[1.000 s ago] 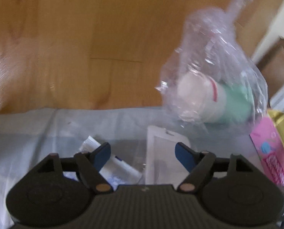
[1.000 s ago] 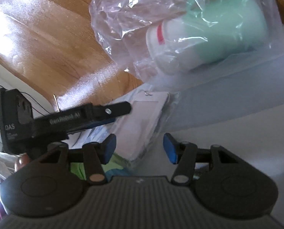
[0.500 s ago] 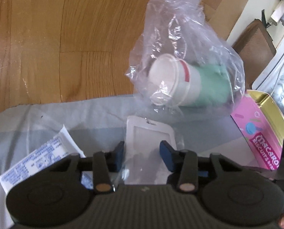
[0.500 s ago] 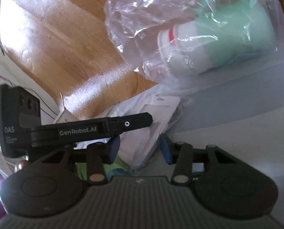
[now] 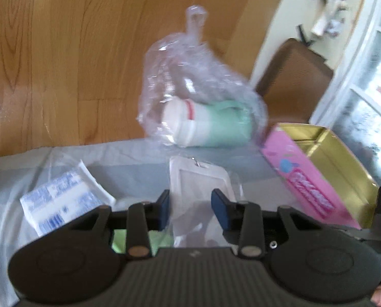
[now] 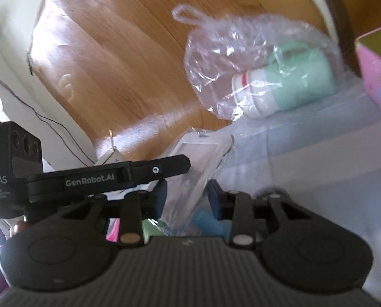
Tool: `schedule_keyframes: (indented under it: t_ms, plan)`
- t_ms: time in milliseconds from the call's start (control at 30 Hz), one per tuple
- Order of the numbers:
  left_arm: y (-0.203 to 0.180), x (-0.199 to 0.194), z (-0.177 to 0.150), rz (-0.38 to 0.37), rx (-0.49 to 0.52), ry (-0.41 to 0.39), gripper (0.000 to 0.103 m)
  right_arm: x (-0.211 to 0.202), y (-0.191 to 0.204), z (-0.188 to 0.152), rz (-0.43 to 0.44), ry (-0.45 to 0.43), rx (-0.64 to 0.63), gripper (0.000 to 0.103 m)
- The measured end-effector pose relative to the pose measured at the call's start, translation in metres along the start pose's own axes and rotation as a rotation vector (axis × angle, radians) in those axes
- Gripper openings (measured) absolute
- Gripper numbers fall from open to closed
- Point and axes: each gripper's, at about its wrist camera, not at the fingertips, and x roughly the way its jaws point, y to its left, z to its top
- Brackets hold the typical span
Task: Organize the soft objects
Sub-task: 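Grasp the white-framed clear card holder with the left gripper, then carry the card holder with the left gripper into the pink tin and release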
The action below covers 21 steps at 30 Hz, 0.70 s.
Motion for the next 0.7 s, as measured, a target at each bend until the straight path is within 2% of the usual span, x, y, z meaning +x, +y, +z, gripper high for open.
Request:
schedule_keyframes:
  t_ms: [133, 333, 567, 633, 700]
  plan:
    - [-0.027, -0.023, -0.022, -0.019, 0.011, -0.014, 0.035, -0.038, 0.009, -0.025, -0.026, -0.005, -0.017, 0.038]
    - [-0.065, -0.040, -0.076, -0.057, 0.010, 0.008, 0.035, -0.091, 0.011, -0.073, -0.085, 0.014, -0.070, 0.039]
    - [-0.115, -0.039, -0.135, -0.083, 0.031, 0.056, 0.035, -0.137, -0.014, -0.117, -0.146, 0.055, -0.062, 0.040]
    - [-0.129, -0.035, -0.149, -0.090, 0.043, 0.078, 0.037, -0.149, -0.021, -0.127, -0.157, 0.054, -0.073, 0.040]
    - [-0.141, -0.033, -0.161, -0.100, 0.048, 0.094, 0.048, -0.160, -0.025, -0.135, -0.150, 0.041, -0.097, 0.041]
